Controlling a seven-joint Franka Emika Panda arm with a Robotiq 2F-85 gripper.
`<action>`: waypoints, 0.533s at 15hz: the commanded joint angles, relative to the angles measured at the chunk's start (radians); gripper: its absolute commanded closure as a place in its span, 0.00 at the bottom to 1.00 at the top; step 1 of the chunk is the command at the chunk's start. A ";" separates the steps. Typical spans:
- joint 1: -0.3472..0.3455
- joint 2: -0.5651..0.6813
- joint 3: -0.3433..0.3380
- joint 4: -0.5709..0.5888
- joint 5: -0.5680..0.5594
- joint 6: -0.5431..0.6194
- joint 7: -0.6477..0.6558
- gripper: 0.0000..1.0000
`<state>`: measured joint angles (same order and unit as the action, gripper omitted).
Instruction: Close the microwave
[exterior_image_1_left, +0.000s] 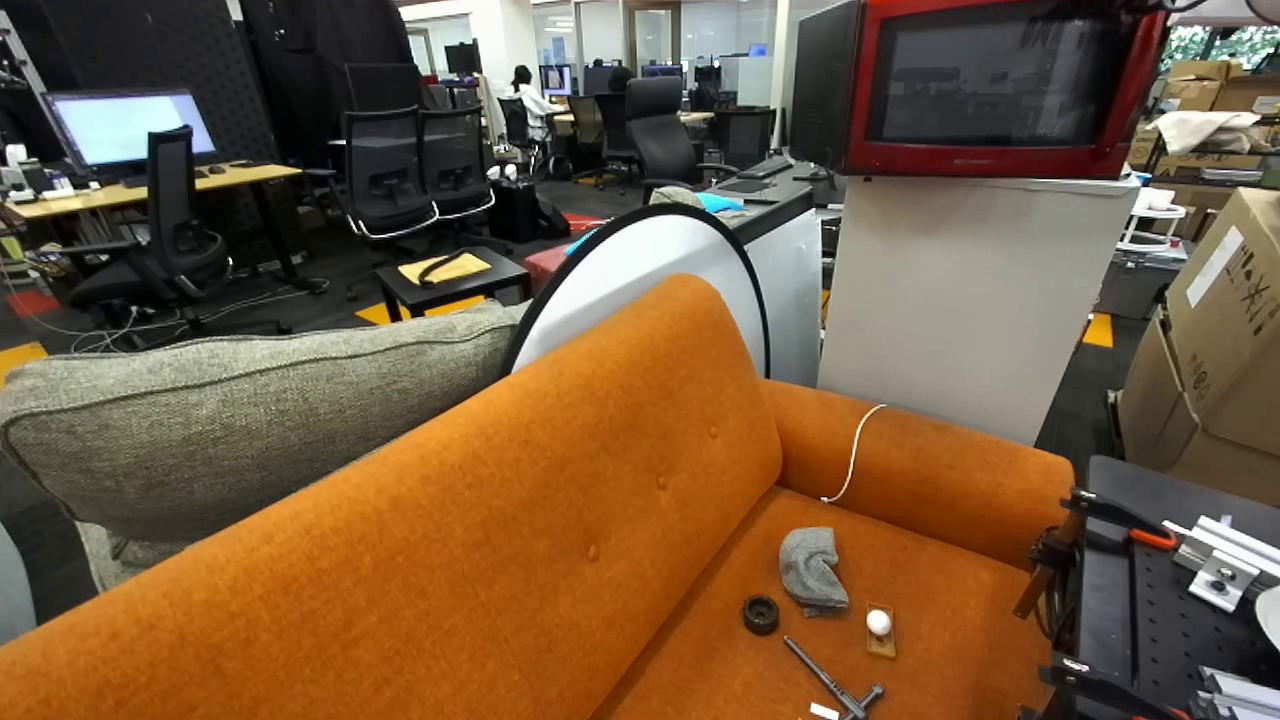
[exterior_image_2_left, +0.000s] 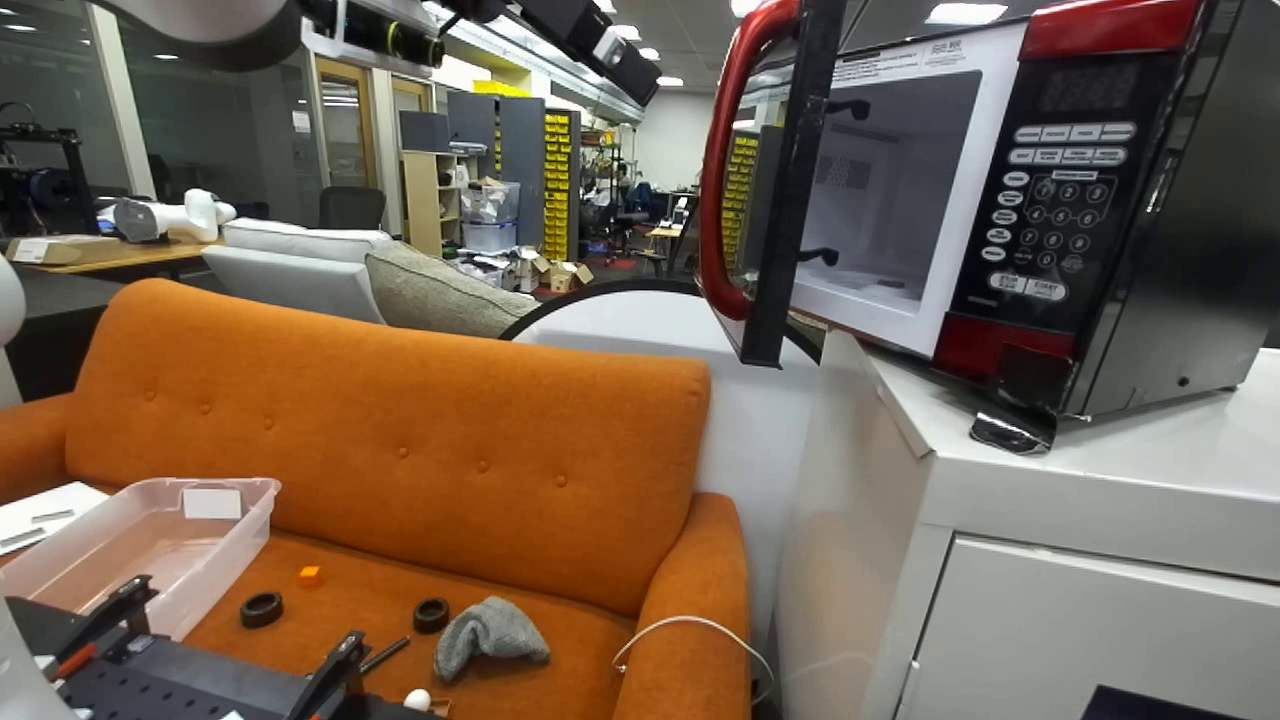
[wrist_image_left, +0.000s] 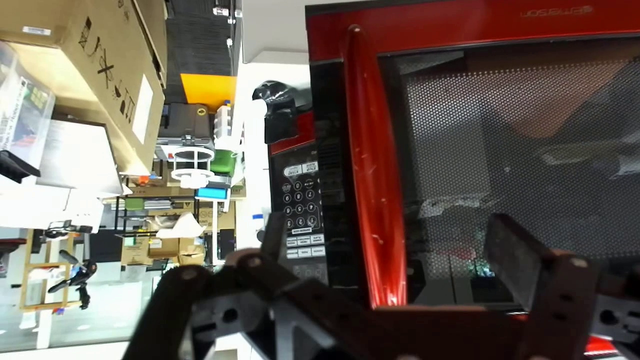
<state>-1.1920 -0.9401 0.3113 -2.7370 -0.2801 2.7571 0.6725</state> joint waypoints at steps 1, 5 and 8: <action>-0.008 -0.003 0.008 0.000 0.020 0.000 -0.016 0.00; -0.032 0.010 0.025 0.005 0.017 0.010 0.001 0.00; -0.071 0.030 0.056 0.012 0.007 0.017 0.025 0.00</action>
<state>-1.2007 -0.9339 0.3197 -2.7372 -0.2753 2.7554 0.6730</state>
